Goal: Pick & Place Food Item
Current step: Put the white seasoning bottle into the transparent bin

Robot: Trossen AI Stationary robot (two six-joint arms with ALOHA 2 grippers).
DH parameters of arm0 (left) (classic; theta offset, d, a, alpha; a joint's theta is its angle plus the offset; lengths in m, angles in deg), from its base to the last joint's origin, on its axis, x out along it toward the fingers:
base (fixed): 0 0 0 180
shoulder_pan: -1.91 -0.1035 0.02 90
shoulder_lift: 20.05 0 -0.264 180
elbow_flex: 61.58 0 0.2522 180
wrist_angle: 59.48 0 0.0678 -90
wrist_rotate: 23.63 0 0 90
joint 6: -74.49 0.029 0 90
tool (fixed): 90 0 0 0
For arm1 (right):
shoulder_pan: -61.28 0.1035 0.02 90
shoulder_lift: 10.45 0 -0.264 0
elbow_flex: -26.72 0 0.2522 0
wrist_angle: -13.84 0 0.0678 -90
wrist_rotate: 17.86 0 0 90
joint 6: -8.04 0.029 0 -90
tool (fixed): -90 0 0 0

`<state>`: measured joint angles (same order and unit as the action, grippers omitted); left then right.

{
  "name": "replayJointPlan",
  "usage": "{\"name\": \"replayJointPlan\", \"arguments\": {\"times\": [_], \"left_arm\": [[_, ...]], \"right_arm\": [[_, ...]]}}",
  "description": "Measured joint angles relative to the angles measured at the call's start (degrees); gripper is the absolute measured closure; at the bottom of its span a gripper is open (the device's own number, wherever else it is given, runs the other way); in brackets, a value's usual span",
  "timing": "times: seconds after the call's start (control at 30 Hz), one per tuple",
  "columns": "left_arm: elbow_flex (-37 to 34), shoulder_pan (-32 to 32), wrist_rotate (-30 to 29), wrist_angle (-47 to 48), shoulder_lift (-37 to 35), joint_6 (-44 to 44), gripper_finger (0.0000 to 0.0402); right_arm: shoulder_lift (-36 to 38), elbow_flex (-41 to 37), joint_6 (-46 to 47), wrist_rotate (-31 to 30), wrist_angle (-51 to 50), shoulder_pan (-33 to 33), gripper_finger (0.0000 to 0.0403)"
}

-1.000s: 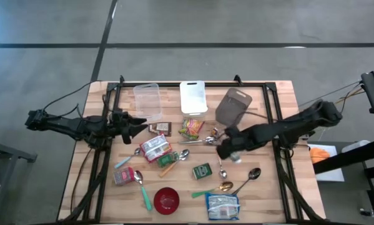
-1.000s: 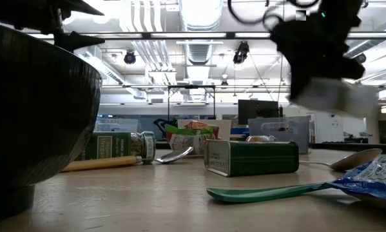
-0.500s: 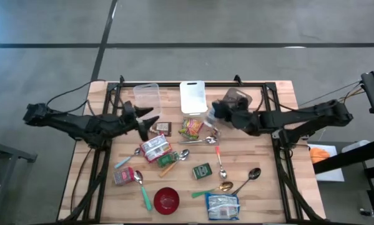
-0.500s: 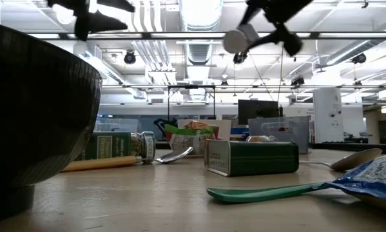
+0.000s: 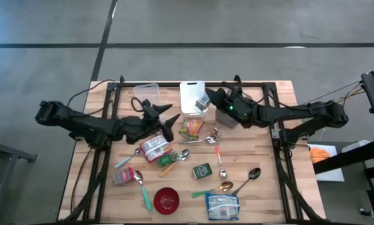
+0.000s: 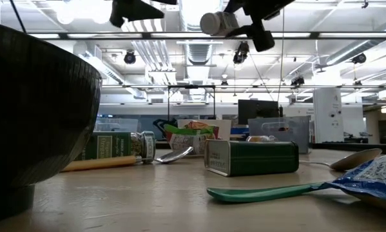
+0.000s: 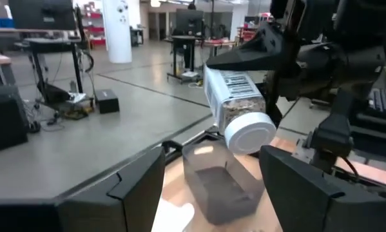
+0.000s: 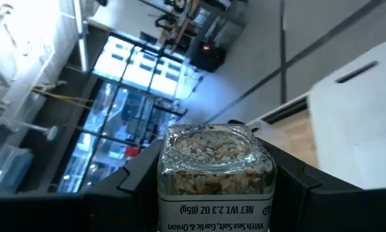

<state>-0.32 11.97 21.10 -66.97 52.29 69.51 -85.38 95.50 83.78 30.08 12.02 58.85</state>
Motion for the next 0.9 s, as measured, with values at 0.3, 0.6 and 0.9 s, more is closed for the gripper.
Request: {"name": "replayJointPlan", "arguments": {"times": [0.3, 0.6, 0.9], "left_arm": [[5.8, -3.1, 8.9, -1.2, 8.1, 0.4, 0.0148], [12.2, -3.4, 7.8, -1.0, 14.8, 3.6, 0.0148], [13.0, -3.5, -3.9, -1.1, 15.2, 3.5, 0.0147]], "right_arm": [[0.1, 1.5, -3.1, 2.3, 0.7, -0.9, 0.0215], [0.3, 2.0, -2.2, 5.8, 0.9, -2.2, 0.0215], [0.8, 2.2, -1.7, 6.8, 1.1, -2.1, 0.0215]]}}
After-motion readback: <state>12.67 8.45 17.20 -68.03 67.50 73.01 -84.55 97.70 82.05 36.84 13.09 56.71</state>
